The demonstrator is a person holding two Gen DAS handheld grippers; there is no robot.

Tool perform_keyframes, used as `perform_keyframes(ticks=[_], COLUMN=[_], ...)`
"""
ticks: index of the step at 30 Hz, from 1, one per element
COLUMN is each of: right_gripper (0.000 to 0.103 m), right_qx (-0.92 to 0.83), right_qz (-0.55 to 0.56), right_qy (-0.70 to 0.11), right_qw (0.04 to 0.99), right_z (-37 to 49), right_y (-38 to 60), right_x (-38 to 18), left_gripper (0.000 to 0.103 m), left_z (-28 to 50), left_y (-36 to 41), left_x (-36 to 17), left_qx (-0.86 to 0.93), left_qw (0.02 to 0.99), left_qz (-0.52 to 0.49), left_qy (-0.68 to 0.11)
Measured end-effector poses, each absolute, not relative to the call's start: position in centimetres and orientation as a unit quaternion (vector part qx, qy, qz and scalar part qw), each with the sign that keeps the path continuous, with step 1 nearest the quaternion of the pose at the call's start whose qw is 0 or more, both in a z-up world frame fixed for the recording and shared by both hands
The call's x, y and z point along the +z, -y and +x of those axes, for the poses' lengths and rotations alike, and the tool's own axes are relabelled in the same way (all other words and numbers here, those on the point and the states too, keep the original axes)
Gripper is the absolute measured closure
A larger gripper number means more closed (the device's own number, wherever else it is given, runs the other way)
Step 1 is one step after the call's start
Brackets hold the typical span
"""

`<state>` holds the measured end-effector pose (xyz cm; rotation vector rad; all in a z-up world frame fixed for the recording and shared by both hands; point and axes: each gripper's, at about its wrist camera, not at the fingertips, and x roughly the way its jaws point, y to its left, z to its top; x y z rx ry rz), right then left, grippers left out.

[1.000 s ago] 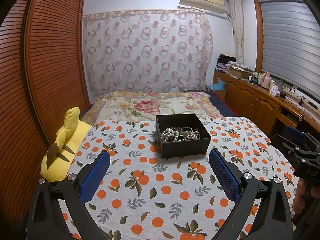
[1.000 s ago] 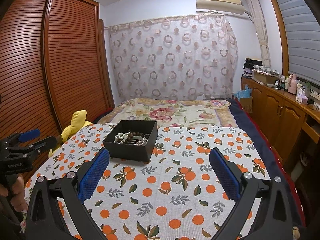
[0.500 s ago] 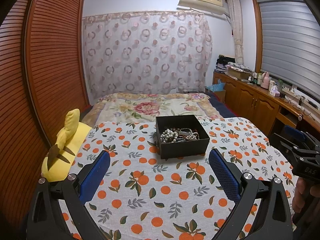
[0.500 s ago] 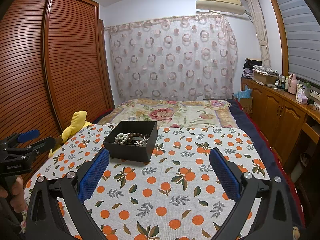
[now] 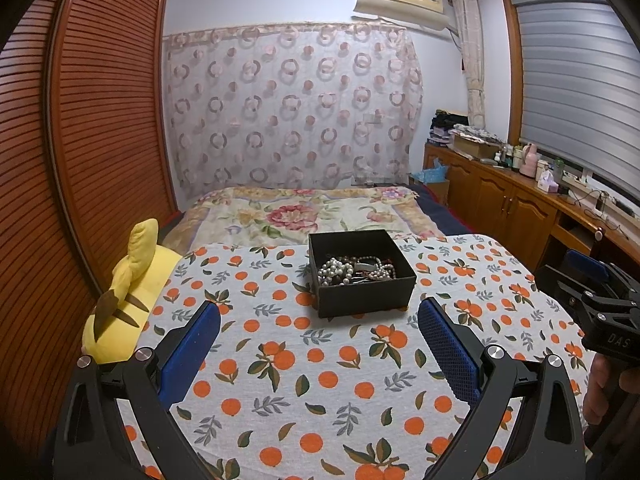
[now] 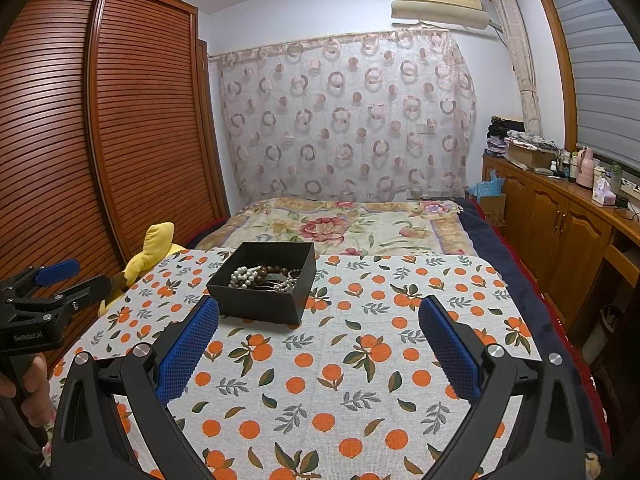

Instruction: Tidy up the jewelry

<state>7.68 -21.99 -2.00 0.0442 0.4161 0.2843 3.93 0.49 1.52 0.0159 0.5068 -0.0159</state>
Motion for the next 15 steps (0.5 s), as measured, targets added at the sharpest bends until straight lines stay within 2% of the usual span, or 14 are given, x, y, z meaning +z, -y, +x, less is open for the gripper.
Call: perform_keyframes(ticks=[15], right_gripper=[0.002], right_qx=[0.141], right_qz=[0.022], right_qy=[-0.206], right_qw=[0.968], right_z=[7.66], right_y=[22.01], right_x=[-2.01], left_gripper=[0.007], left_z=[3.71], left_y=[-0.14], left_x=[1.68], left_qx=[-0.007], left_qw=[0.969], left_qz=[0.009], left_qy=[-0.248])
